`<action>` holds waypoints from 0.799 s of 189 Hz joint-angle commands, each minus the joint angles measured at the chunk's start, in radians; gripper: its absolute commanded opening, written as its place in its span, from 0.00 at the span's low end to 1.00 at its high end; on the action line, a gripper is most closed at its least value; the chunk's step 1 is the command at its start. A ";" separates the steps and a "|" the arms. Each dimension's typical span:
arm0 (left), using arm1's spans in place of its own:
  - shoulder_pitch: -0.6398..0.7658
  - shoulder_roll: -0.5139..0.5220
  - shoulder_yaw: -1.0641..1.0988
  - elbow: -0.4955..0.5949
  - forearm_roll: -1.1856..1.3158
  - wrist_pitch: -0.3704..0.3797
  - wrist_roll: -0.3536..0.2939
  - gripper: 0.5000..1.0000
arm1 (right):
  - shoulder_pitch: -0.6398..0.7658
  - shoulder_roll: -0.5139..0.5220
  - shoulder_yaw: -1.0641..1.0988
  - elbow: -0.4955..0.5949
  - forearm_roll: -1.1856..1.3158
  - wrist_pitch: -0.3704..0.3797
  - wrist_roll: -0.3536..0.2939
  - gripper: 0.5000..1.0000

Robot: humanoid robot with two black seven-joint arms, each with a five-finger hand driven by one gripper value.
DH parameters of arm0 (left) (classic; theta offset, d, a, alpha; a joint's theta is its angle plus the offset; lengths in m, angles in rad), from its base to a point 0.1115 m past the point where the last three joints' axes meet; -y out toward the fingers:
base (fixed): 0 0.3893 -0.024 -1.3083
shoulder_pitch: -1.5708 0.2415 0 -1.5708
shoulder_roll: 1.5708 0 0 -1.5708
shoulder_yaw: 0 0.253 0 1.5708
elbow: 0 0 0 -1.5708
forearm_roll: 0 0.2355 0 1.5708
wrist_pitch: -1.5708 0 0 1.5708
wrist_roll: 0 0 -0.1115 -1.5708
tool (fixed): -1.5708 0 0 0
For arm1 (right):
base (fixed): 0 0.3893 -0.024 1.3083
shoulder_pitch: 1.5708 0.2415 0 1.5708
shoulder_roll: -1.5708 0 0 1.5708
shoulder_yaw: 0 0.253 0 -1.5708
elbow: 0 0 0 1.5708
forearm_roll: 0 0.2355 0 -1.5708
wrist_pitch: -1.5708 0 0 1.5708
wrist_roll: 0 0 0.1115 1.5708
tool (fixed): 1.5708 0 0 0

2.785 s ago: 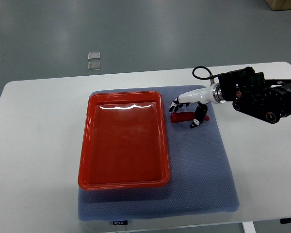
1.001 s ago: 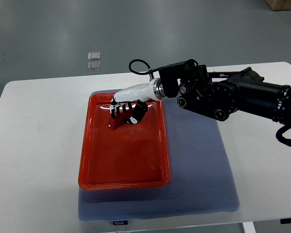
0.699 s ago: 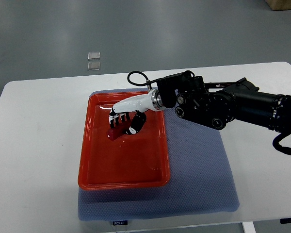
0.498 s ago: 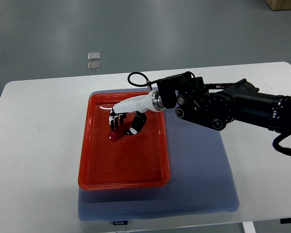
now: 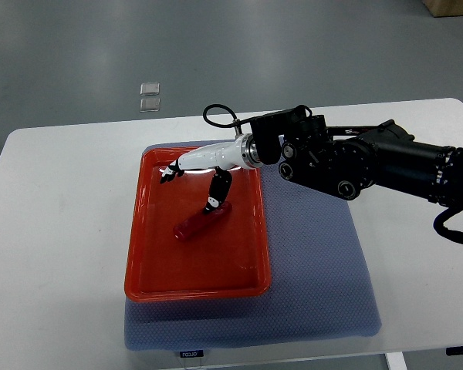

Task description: Place red pepper on red tray

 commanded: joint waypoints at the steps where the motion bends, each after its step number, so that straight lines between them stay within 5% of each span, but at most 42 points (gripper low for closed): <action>1: 0.000 0.000 0.000 0.000 0.000 0.000 0.000 1.00 | -0.002 -0.051 0.051 -0.001 0.000 -0.001 0.000 0.81; 41: 0.000 0.000 0.000 0.000 0.001 0.000 0.000 1.00 | -0.074 -0.147 0.233 -0.024 0.057 -0.067 0.000 0.81; 91: 0.000 0.000 0.000 0.000 0.000 0.000 0.000 1.00 | -0.293 -0.198 0.603 -0.047 0.192 -0.253 0.024 0.81; 151: 0.000 0.000 0.000 0.000 0.000 0.000 0.000 1.00 | -0.496 -0.187 0.838 -0.047 0.601 -0.267 0.101 0.81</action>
